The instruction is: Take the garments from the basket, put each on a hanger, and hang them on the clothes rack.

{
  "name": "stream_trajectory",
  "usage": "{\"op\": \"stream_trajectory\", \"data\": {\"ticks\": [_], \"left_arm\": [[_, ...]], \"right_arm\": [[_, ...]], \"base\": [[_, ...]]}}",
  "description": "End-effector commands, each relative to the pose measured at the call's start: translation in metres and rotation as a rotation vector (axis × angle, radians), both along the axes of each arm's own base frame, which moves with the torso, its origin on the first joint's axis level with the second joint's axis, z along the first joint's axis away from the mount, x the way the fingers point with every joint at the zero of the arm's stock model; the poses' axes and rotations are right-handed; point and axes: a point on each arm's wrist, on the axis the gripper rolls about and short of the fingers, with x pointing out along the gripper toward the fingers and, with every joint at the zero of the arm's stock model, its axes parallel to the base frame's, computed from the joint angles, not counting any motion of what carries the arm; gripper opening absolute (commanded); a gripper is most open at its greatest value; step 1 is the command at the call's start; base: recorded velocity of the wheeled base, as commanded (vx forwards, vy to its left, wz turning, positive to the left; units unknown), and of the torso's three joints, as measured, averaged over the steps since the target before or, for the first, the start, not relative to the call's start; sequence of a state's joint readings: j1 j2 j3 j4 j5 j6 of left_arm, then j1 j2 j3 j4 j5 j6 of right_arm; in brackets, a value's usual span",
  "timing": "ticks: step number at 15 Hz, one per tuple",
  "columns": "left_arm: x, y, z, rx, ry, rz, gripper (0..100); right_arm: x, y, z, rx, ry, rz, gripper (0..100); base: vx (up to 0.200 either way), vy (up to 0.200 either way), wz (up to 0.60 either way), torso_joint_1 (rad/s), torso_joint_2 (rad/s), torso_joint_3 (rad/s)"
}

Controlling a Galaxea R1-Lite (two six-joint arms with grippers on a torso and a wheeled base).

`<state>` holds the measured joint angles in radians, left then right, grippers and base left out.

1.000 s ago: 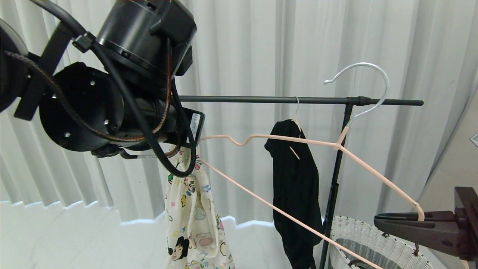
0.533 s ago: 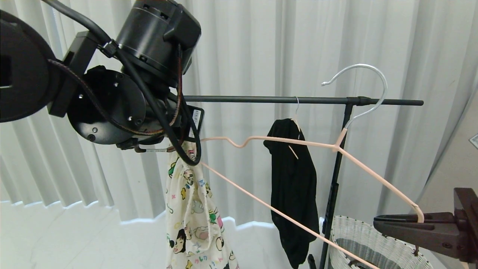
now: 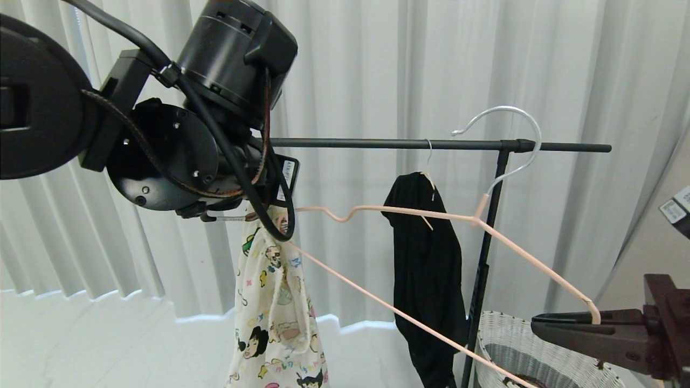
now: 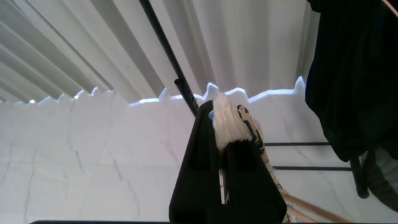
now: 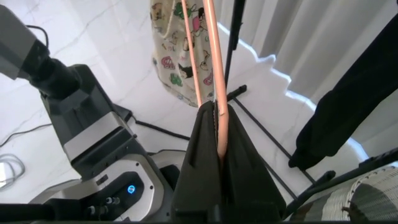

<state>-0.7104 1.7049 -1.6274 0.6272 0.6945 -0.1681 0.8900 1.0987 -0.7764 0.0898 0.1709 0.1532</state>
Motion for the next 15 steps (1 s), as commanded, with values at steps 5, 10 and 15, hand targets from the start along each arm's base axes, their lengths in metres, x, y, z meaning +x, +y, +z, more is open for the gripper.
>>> {"op": "stream_trajectory", "data": {"ticks": [5, 10, 15], "left_arm": [[-0.008, -0.008, 0.002, -0.012, -0.006, -0.031, 0], [-0.030, -0.030, 0.009, -0.135, -0.026, -0.086, 0], [-0.057, -0.052, 0.030, -0.295, -0.023, -0.243, 0]], "right_arm": [[0.023, 0.026, -0.006, 0.015, -0.014, -0.010, 0], [0.035, 0.043, -0.016, -0.004, 0.001, -0.004, 0], [0.041, 0.067, -0.021, 0.018, 0.011, 0.033, 0]], "base": [[0.000, 0.000, 0.00, 0.000, 0.00, 0.000], [0.000, 0.000, 0.00, 0.000, 0.00, 0.000], [0.000, 0.000, 0.00, 0.000, 0.00, 0.000]]}}
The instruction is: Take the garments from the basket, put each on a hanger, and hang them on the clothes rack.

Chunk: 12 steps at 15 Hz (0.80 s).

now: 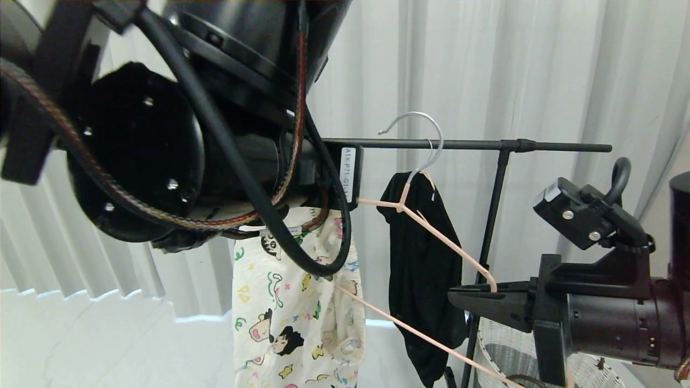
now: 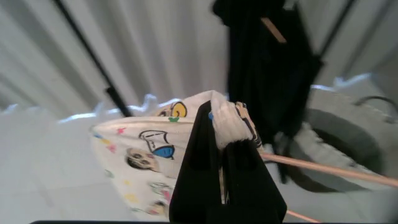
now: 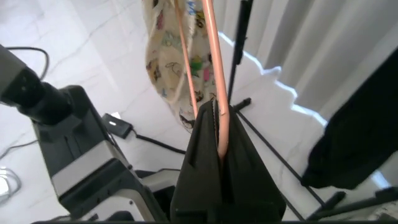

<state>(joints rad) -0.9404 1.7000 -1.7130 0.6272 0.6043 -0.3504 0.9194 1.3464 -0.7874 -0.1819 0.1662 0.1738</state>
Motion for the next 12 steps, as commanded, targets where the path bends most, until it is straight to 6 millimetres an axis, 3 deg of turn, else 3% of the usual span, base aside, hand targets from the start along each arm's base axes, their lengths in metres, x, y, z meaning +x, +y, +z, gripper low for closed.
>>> {"op": "stream_trajectory", "data": {"ticks": [1, 5, 10, 11, 12], "left_arm": [[-0.010, -0.004, 0.013, -0.059, -0.012, -0.056, 0], [-0.018, -0.004, 0.019, -0.097, -0.002, -0.120, 0], [-0.010, 0.003, 0.020, -0.094, -0.010, -0.078, 0], [-0.010, 0.003, 0.020, -0.094, -0.010, -0.078, 100], [-0.010, 0.003, 0.020, -0.094, -0.010, -0.078, 100]], "right_arm": [[0.004, 0.016, -0.005, -0.003, 0.024, 0.021, 0], [0.009, 0.025, -0.002, 0.014, 0.015, 0.025, 0], [0.006, 0.020, 0.005, 0.029, -0.011, -0.021, 0], [0.007, 0.020, 0.005, 0.036, -0.015, -0.036, 0], [0.007, 0.020, 0.007, 0.054, -0.013, -0.044, 0]], "base": [[0.000, 0.000, 0.00, 0.000, 0.00, 0.000], [0.000, 0.000, 0.00, 0.000, 0.00, 0.000], [0.000, 0.000, 0.00, 0.000, 0.00, 0.000], [0.000, 0.000, 0.00, 0.000, 0.00, 0.000], [0.000, 0.000, 0.00, 0.000, 0.00, 0.000]]}}
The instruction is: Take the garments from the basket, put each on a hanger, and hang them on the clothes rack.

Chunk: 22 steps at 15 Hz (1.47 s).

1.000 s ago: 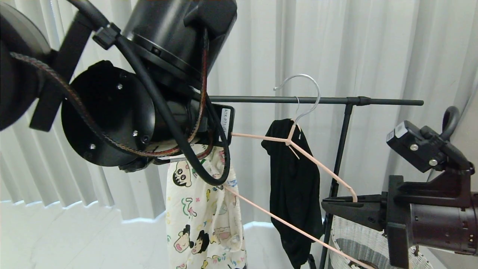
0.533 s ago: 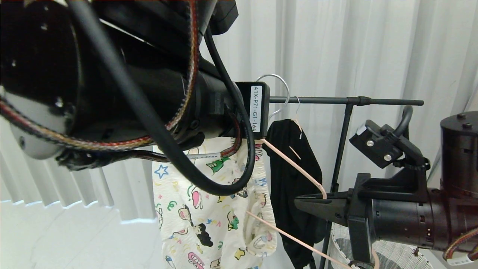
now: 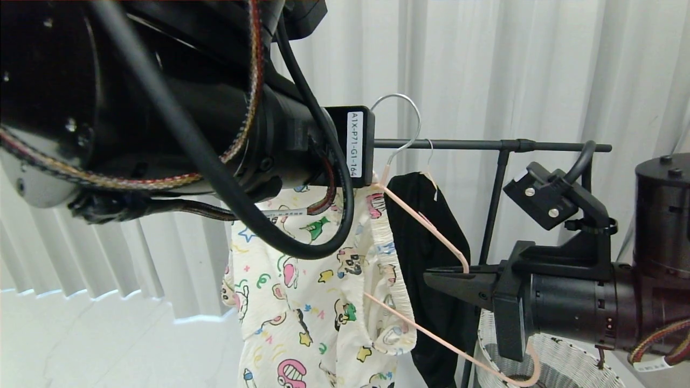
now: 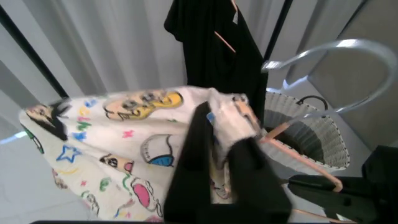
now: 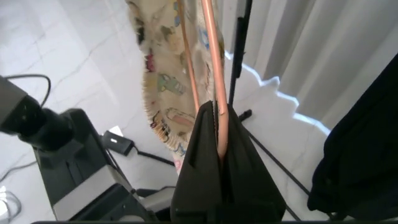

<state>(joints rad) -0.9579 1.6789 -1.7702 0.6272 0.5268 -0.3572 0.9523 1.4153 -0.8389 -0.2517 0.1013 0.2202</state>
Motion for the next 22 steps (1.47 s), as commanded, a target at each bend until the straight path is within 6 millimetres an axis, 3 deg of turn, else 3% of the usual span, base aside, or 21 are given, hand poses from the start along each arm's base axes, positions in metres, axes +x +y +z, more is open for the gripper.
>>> {"op": "stream_trajectory", "data": {"ticks": [1, 13, 15, 17, 20, 22], "left_arm": [[0.000, 0.000, 0.001, 0.001, -0.003, 0.003, 100], [-0.017, 0.008, 0.012, -0.046, -0.038, -0.029, 100], [-0.022, 0.021, 0.009, -0.003, -0.043, -0.032, 100], [-0.021, 0.061, 0.001, 0.134, -0.061, -0.028, 100], [-0.035, 0.100, -0.005, 0.184, -0.052, -0.206, 100], [-0.040, 0.114, -0.019, 0.279, -0.069, -0.349, 100]], "right_arm": [[0.000, -0.001, 0.003, 0.021, -0.009, -0.003, 0], [0.002, -0.003, 0.011, 0.118, -0.134, -0.157, 0], [-0.001, -0.008, 0.013, 0.129, -0.163, -0.190, 0], [-0.012, -0.027, 0.004, 0.086, -0.206, -0.188, 0], [-0.026, -0.046, -0.002, 0.071, -0.265, -0.162, 0], [-0.033, -0.052, -0.001, 0.083, -0.279, -0.120, 0]], "base": [[0.000, 0.000, 0.00, 0.000, 0.00, 0.000], [0.000, 0.000, 0.00, 0.000, 0.00, 0.000], [0.000, 0.000, 0.00, 0.000, 0.00, 0.000], [0.000, 0.000, 0.00, 0.000, 0.00, 0.000], [0.000, 0.000, 0.00, 0.000, 0.00, 0.000], [0.000, 0.000, 0.00, 0.000, 0.00, 0.000]]}}
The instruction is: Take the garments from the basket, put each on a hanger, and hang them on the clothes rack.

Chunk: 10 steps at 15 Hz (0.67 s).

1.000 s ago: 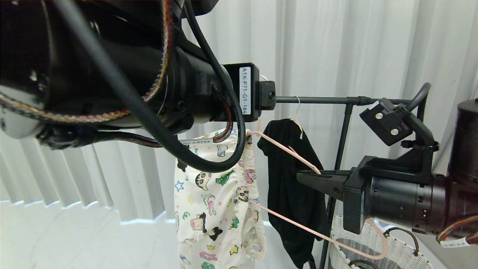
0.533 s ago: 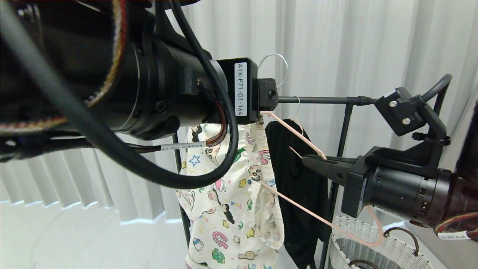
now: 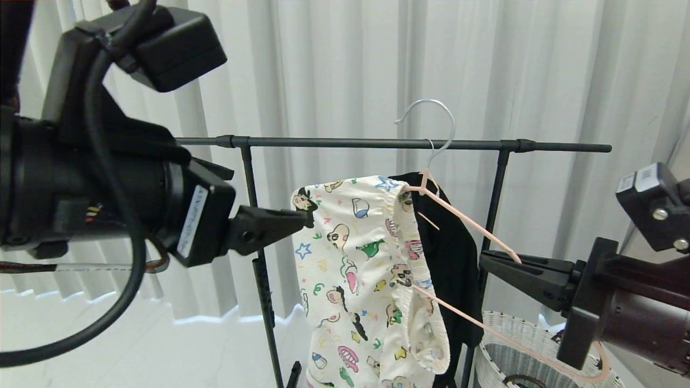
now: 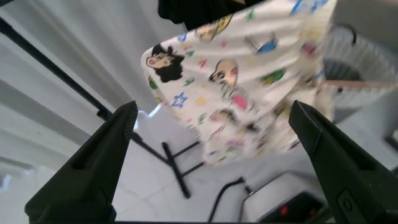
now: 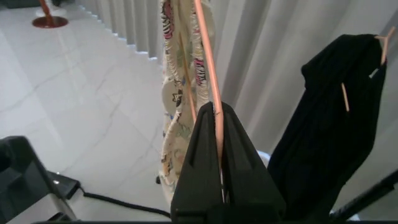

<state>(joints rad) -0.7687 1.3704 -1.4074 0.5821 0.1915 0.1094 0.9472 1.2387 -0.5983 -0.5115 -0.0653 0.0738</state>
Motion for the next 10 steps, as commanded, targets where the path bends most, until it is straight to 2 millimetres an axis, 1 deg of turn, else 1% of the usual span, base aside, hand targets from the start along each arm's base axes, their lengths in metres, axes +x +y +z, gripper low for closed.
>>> {"op": "stream_trajectory", "data": {"ticks": [1, 5, 7, 10], "left_arm": [[-0.013, 0.023, -0.011, 0.030, -0.029, -0.098, 100], [-0.001, 0.007, -0.043, -0.011, -0.108, -0.398, 100], [0.001, 0.002, -0.051, -0.063, -0.141, -0.537, 100], [0.000, 0.004, -0.061, -0.060, -0.134, -0.550, 100]], "right_arm": [[-0.012, -0.013, 0.002, 0.018, -0.027, 0.042, 0], [-0.026, -0.023, -0.007, -0.011, -0.050, 0.098, 0], [-0.029, -0.025, -0.013, -0.023, -0.039, 0.124, 0], [-0.030, -0.025, -0.016, -0.028, -0.029, 0.158, 0]], "base": [[0.000, 0.000, 0.00, 0.000, 0.00, 0.000], [0.000, 0.000, 0.00, 0.000, 0.00, 0.000], [0.000, 0.000, 0.00, 0.000, 0.00, 0.000], [0.000, 0.000, 0.00, 0.000, 0.00, 0.000]]}}
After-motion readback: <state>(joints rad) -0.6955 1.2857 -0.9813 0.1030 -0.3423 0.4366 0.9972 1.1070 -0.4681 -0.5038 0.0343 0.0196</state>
